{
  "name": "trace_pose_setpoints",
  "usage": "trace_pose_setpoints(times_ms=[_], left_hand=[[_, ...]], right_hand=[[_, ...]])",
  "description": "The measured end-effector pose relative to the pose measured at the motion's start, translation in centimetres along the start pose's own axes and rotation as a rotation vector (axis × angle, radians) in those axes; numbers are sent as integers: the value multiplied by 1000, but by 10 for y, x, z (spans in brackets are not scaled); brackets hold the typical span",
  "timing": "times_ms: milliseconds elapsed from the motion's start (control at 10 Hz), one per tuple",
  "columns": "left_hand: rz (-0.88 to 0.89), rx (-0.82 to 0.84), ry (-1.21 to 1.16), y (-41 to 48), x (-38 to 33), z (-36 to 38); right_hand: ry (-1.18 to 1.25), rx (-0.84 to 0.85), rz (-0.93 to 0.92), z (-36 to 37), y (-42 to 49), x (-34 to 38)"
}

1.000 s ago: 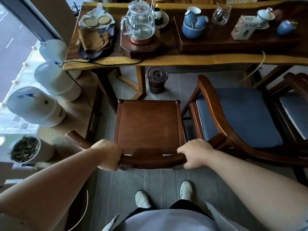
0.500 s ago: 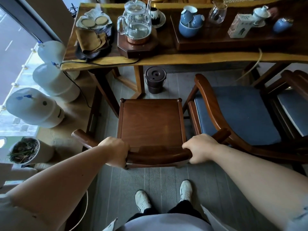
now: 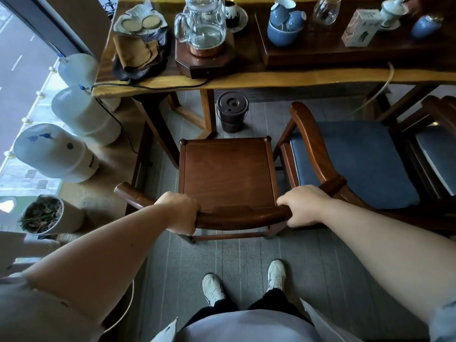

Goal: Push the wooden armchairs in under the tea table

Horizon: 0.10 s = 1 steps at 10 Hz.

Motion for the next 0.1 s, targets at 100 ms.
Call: trace_pose_setpoints(times_ms=[100], left_hand=[[64, 8, -23, -3, -4, -7]], right_hand=[[-27, -1, 10, 2, -4, -4]])
Point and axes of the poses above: each hand's wrist, its own y-axis towards the middle knuckle, its own z-axis out of the palm, x = y × z, the point moved 9 cm from there along y, towards the middle knuckle, and after that the axes turned 8 degrees about x, right-handed, at the moved point
